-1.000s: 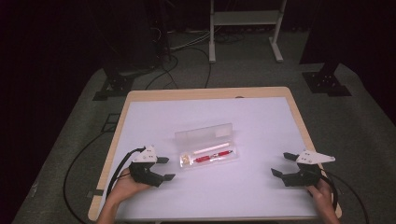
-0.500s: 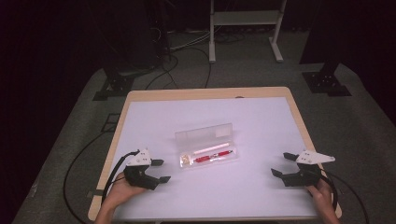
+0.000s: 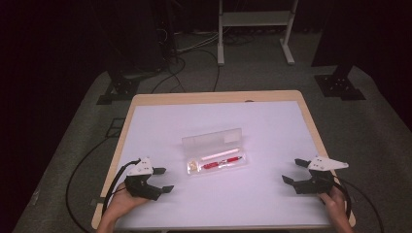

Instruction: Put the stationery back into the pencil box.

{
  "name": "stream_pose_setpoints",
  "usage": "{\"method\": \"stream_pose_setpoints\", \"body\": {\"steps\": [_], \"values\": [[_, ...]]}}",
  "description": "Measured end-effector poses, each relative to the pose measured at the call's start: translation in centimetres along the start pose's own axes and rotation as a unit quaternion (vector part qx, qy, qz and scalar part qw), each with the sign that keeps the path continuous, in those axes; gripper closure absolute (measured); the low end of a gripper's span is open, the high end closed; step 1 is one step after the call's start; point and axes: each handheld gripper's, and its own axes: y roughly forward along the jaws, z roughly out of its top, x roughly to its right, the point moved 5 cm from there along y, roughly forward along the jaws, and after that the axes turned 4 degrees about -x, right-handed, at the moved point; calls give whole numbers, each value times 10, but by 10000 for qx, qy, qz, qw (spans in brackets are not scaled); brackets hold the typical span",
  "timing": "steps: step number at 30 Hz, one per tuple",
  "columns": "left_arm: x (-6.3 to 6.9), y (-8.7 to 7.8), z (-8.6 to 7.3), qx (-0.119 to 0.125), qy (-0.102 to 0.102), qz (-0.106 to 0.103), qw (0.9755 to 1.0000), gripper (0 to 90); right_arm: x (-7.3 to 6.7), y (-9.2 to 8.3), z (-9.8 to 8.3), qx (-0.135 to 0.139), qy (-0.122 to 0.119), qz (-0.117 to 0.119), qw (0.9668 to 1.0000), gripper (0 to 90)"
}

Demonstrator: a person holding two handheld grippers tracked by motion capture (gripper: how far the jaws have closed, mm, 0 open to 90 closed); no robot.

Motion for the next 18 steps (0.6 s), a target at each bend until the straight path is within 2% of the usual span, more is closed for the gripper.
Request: {"method": "stream_pose_setpoints", "body": {"steps": [18], "values": [[4, -10, -13, 79, -117, 139, 9998, 229, 0, 0, 0, -14, -29, -16, 10000, 138]]}}
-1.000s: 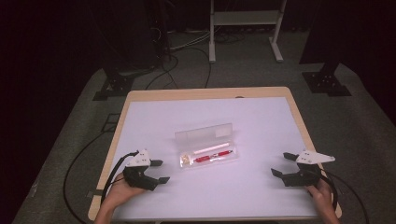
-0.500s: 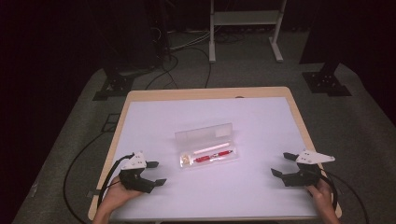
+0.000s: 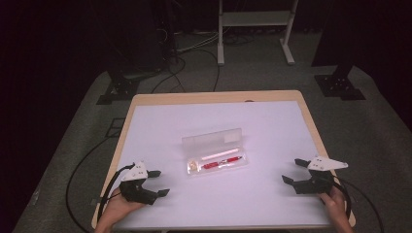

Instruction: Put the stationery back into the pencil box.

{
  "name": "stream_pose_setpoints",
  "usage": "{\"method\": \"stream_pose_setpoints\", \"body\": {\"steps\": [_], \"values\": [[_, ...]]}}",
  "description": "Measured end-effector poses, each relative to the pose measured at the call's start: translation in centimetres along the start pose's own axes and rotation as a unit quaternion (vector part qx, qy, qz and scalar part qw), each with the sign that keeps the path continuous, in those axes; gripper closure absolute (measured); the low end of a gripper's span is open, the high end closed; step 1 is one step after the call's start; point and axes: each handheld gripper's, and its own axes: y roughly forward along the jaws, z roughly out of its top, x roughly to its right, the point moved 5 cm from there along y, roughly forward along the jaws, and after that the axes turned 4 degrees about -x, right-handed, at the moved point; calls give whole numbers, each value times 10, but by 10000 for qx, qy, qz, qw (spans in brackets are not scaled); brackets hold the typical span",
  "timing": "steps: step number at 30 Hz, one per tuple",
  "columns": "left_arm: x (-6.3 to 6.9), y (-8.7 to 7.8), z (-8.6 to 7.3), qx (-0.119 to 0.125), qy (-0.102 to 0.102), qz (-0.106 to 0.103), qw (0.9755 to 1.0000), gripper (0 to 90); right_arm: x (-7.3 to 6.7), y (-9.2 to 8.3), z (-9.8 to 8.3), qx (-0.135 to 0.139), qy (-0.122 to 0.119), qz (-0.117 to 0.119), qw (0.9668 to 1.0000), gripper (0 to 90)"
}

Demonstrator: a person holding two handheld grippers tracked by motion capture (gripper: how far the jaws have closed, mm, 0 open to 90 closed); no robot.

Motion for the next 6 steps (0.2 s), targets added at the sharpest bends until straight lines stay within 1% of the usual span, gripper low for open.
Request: {"method": "stream_pose_setpoints", "body": {"steps": [3, 5, 6], "values": [[2, -2, -1, 26, 18, 35, 10000, 222, 0, 0, 0, 0, 8, 10, 10000, 138], [4, -3, -2, 69, -11, 36, 10000, 220, 0, 0, 0, 0, 12, 21, 10000, 138], [5, -3, -3, 46, -15, 67, 10000, 217, 0, 0, 0, 3, 17, 25, 10000, 138]]}}
